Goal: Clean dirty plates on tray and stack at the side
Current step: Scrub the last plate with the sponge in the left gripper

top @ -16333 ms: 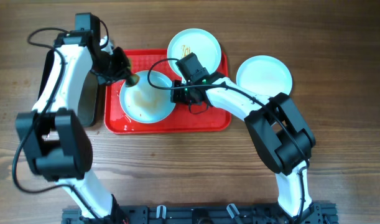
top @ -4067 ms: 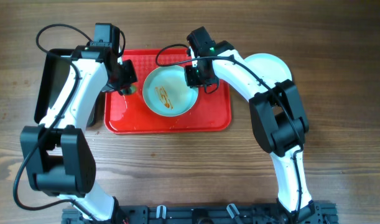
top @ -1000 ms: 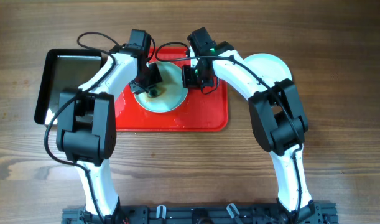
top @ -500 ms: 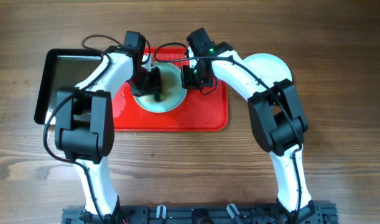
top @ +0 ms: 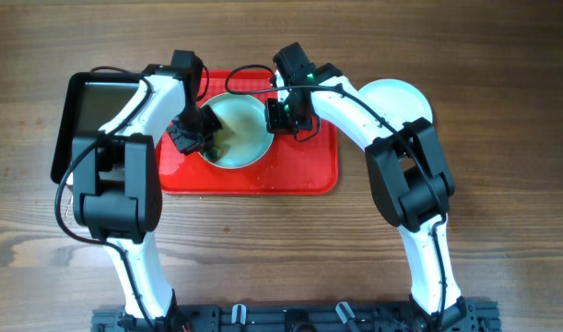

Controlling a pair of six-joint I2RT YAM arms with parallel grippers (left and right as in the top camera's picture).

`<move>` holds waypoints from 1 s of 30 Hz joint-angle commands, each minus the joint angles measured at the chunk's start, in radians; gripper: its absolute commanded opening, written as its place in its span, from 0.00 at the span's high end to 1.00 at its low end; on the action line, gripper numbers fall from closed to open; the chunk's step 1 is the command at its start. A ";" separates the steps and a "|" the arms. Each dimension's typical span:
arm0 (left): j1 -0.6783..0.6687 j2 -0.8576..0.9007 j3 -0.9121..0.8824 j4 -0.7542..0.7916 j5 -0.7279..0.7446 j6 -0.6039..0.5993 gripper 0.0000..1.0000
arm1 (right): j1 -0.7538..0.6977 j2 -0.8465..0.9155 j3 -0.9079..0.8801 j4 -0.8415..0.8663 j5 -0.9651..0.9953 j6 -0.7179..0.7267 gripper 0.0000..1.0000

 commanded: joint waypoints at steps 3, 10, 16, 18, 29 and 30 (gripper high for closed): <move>0.010 0.083 0.072 -0.004 -0.275 0.022 0.96 | -0.010 0.027 -0.010 -0.006 0.021 -0.026 0.96; 0.011 0.020 0.369 -0.155 -0.499 -0.010 0.96 | -0.010 0.027 -0.014 -0.013 0.029 -0.027 0.96; 0.008 -0.009 0.367 -0.205 0.063 0.306 0.96 | -0.010 0.027 -0.014 -0.011 0.028 -0.027 0.96; 0.001 -0.006 0.334 -0.216 0.146 0.356 0.96 | -0.010 0.027 -0.014 -0.011 0.029 -0.027 0.96; -0.042 -0.005 -0.107 0.146 0.146 0.363 0.96 | -0.010 0.027 -0.014 -0.012 0.028 -0.027 0.96; -0.041 -0.005 -0.126 0.172 0.139 0.363 0.96 | -0.010 0.027 -0.014 -0.012 0.028 -0.027 0.96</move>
